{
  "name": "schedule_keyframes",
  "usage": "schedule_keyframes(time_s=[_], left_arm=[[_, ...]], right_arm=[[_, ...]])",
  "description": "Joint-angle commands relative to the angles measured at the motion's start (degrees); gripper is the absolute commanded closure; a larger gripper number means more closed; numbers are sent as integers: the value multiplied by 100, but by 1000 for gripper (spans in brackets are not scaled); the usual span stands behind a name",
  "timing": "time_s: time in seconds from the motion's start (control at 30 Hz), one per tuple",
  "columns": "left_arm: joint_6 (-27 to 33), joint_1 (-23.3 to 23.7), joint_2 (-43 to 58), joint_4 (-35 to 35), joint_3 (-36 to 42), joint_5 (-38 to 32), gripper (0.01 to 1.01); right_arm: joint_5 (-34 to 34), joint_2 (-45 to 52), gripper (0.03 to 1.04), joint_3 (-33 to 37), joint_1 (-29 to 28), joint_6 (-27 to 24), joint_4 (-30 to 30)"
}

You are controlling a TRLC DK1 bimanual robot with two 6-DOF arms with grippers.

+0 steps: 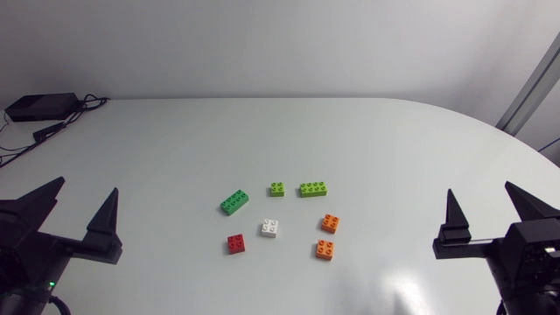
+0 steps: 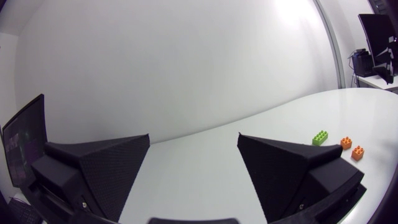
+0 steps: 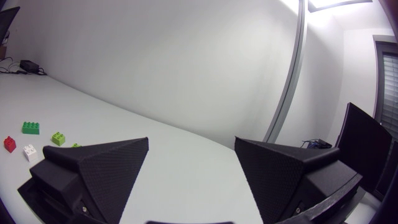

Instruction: Separate the duplo bricks

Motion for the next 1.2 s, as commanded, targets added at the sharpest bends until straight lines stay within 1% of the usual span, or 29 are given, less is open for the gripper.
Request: schedule_keyframes(time_s=[0.0,0.2,0.23,0.3,0.37,0.43,0.53,0.57,0.6,0.73,0.87,0.97,1.07,1.17], left_arm=[[142,48,-100,-80,-124,80,44],[160,206,-109,-159,-124,89,44],[160,268,-109,-159,-124,89,44],[160,338,-109,-151,-124,89,44],[160,399,-109,-142,-124,89,44],[160,426,-109,-133,-124,89,44],[160,435,-117,-133,-124,89,44],[142,426,-109,-124,-124,89,44],[142,417,-109,-124,-124,89,44],[160,382,-109,-142,-124,89,44],[80,356,-109,-195,-124,89,44],[72,417,-109,-309,-115,89,44],[54,628,-109,-309,-115,80,44],[36,646,-100,-335,-106,89,44]], right_arm=[[-3,-49,69,-244,-7,-21,-104],[-3,-49,69,-235,-7,-21,-113],[-20,-49,69,-235,-165,-12,-113],[-346,-41,69,-235,-640,216,-130],[-715,-49,69,-235,-930,471,-174],[-1172,-49,69,-235,-1272,488,-236],[-2367,-49,69,-235,-1888,488,-377],[-2648,-58,69,-226,-2037,497,-438],[-2736,-58,69,-226,-2107,515,-412],[-2842,-58,69,-235,-2301,515,-377],[-2833,-58,69,-235,-2309,524,-394],[-2815,-49,69,-226,-2371,524,-420],[-2815,-49,69,-226,-2389,524,-420],[-2815,-49,70,-226,-2397,524,-420]])
